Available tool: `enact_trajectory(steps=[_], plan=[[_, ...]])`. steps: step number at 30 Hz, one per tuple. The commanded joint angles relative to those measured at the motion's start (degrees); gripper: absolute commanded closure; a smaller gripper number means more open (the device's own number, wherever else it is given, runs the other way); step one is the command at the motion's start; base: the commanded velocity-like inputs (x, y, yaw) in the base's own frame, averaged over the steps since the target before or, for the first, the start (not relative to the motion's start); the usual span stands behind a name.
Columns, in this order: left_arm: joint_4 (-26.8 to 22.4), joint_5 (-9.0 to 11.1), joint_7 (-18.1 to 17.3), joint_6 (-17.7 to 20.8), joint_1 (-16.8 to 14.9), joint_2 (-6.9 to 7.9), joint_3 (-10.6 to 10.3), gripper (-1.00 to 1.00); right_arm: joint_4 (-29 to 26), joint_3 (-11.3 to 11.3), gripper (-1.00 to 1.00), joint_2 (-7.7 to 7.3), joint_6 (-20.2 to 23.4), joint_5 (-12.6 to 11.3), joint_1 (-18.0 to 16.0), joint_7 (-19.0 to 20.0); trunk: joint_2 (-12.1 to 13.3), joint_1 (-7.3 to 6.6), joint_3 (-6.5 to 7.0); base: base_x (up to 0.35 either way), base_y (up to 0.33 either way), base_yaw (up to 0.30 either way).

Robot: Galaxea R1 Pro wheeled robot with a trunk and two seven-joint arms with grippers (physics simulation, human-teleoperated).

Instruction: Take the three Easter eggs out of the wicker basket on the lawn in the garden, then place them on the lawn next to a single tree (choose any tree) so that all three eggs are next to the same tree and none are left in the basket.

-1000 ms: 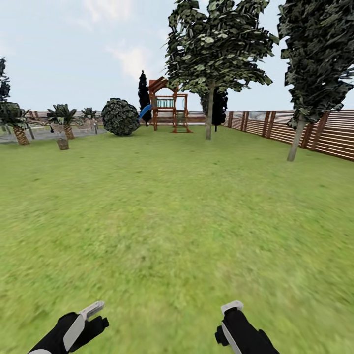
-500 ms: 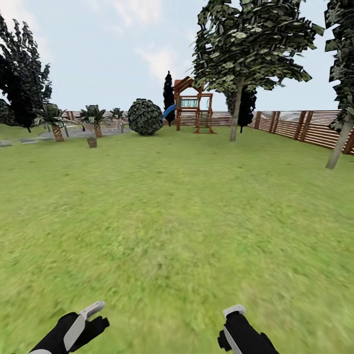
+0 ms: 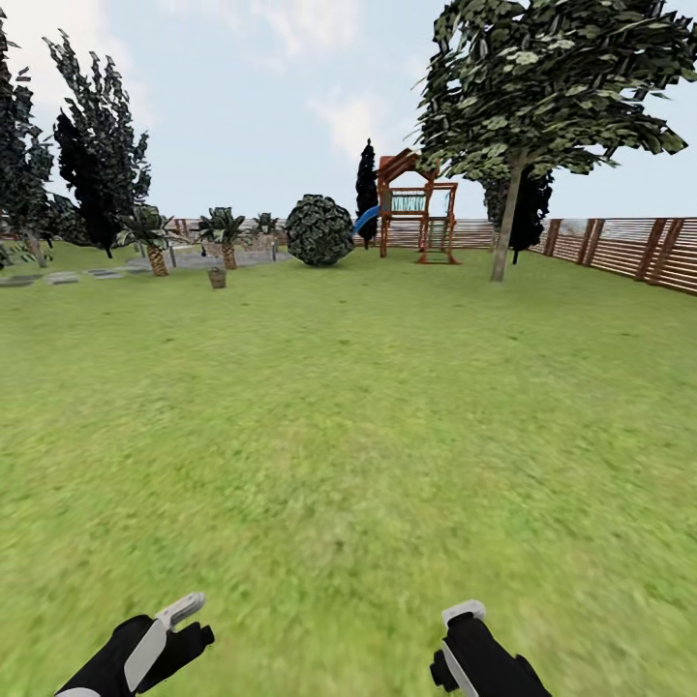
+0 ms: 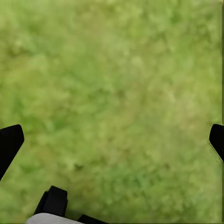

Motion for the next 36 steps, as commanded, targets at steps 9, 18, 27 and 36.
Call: enact_trajectory(steps=[9, 18, 27, 36], plan=[[-0.12, 0.62, 0.41, 0.33, -0.01, -0.1, 0.14, -1.0, -0.14, 0.17, -1.0, -0.1, 0.37, 0.28, -0.03, -0.06, -0.03, 0.03, -0.06, 0.325, 0.0, 0.003], [1.73, 0.62, 0.41, 0.24, -0.01, -0.2, 0.14, -1.0, -0.16, 0.18, -1.0, -0.1, 0.44, 0.28, -0.03, -0.15, -0.03, 0.03, -0.06, 0.325, 0.0, 0.0], [1.87, 0.62, 0.41, 0.24, -0.01, -0.19, 0.14, -1.0, -0.16, 0.26, -1.0, -0.1, 0.44, 0.28, -0.03, -0.15, -0.03, 0.03, -0.06, 0.325, 0.0, 0.0], [1.9, 0.62, 0.41, 0.24, -0.01, -0.32, 0.14, -1.0, -0.16, 0.32, -1.0, -0.1, 0.44, 0.36, -0.03, -0.15, -0.03, 0.03, -0.06, 0.325, 0.0, 0.0]])
